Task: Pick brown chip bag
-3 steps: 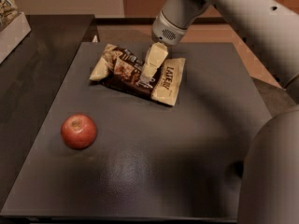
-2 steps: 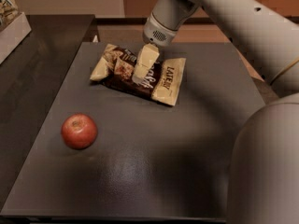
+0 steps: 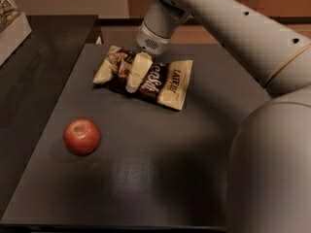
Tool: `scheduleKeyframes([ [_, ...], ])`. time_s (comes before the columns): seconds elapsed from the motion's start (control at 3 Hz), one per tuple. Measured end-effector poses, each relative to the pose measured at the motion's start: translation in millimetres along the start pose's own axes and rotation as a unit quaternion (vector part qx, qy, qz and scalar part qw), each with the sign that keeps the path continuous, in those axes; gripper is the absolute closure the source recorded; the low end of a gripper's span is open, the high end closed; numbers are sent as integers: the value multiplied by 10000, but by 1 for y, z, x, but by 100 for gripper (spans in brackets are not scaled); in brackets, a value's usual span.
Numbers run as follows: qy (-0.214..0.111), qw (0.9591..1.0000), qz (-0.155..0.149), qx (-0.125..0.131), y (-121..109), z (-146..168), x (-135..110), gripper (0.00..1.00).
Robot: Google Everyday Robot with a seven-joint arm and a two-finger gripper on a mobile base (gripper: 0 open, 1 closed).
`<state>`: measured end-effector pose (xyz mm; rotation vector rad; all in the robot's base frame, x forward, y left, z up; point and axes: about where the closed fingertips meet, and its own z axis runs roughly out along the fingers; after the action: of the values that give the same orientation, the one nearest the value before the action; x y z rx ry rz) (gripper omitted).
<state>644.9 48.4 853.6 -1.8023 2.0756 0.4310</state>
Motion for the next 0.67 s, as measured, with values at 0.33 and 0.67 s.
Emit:
scheduleKeyframes([
  [0.33,97,9999,71,72,-1,10,-2,0],
  [0.67,162,9994,211,199,-5,13,2,17],
])
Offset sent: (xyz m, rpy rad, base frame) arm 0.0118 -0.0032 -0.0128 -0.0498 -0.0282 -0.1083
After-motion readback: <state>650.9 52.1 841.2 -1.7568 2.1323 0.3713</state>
